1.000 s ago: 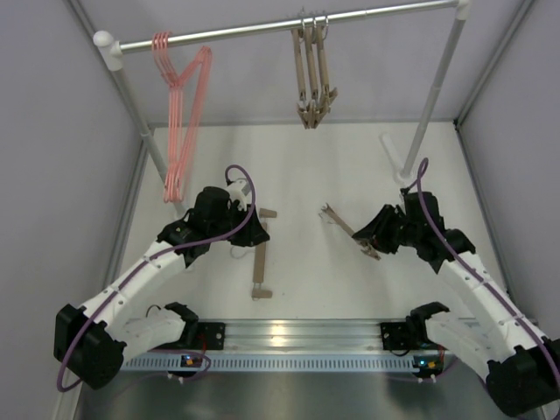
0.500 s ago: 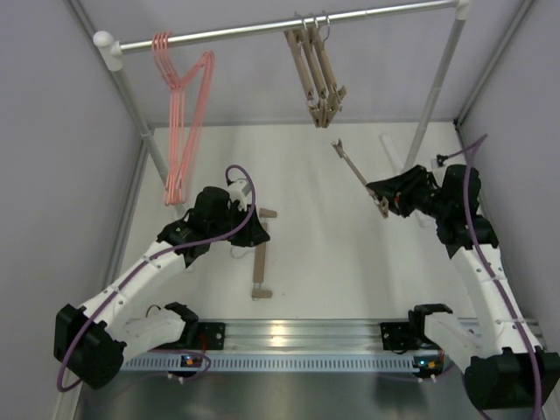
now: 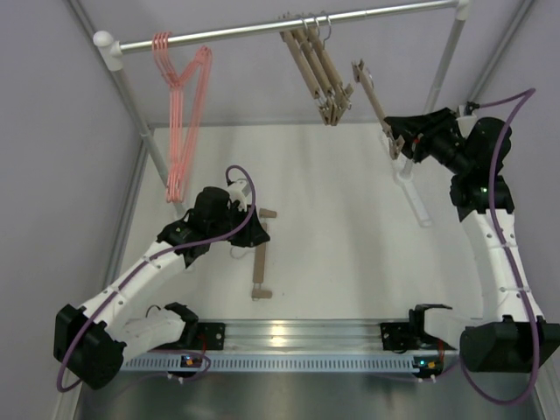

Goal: Organize the hangers

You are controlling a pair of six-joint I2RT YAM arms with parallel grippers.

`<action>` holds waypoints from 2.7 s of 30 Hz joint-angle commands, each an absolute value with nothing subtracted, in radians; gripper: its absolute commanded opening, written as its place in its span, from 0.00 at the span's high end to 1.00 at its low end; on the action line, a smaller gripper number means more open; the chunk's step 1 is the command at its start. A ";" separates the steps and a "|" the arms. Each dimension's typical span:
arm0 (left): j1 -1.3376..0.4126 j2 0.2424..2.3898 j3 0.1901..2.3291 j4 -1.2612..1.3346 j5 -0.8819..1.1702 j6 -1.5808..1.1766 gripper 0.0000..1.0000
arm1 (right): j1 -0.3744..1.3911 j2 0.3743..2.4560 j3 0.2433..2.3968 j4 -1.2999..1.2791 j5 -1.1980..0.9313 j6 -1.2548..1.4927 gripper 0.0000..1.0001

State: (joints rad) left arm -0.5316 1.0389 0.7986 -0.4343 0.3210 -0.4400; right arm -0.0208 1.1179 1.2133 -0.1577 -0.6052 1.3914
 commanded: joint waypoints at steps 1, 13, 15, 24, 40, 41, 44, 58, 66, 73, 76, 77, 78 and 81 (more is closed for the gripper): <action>-0.526 1.045 0.819 -0.425 0.330 -0.419 0.65 | -0.034 1.141 1.334 -0.032 -0.627 1.459 1.00; -0.526 1.058 0.824 -0.423 0.330 -0.419 0.65 | -0.034 1.213 1.514 -0.011 -0.660 1.520 1.00; -0.525 1.061 0.824 -0.425 0.328 -0.420 0.65 | -0.034 1.223 1.539 -0.009 -0.660 1.523 1.00; -0.525 1.065 0.825 -0.423 0.327 -0.419 0.65 | -0.021 1.288 1.631 0.015 -0.676 1.534 1.00; -0.523 1.049 0.819 -0.423 0.308 -0.419 0.65 | 0.138 1.430 1.758 0.002 -0.652 1.479 1.00; -0.525 1.051 0.816 -0.425 0.308 -0.419 0.65 | 0.141 1.436 1.758 0.002 -0.652 1.477 1.00; -0.523 1.048 0.818 -0.425 0.310 -0.419 0.65 | 0.156 1.446 1.756 0.002 -0.646 1.471 1.00; -0.522 1.035 0.811 -0.425 0.310 -0.419 0.65 | 0.193 1.456 1.730 0.003 -0.632 1.460 0.97; -0.520 1.034 0.808 -0.423 0.311 -0.419 0.65 | 0.192 1.431 1.706 0.008 -0.620 1.457 0.70; -0.520 1.032 0.808 -0.423 0.316 -0.420 0.65 | 0.190 1.410 1.698 0.008 -0.615 1.447 0.56; -0.520 1.031 0.808 -0.425 0.318 -0.420 0.65 | 0.190 1.398 1.694 0.008 -0.614 1.445 0.53; -0.522 1.029 0.807 -0.425 0.318 -0.423 0.65 | 0.190 1.396 1.690 0.006 -0.614 1.443 0.53; -0.522 1.029 0.805 -0.425 0.318 -0.423 0.65 | 0.190 1.391 1.683 0.006 -0.612 1.442 0.52; -0.520 1.031 0.804 -0.425 0.321 -0.425 0.65 | 0.186 1.371 1.663 0.005 -0.609 1.436 0.52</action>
State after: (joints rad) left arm -0.5251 1.0554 0.7982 -0.4347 0.3164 -0.4370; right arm 0.1825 1.4231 1.6745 -0.0574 -0.6197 1.4574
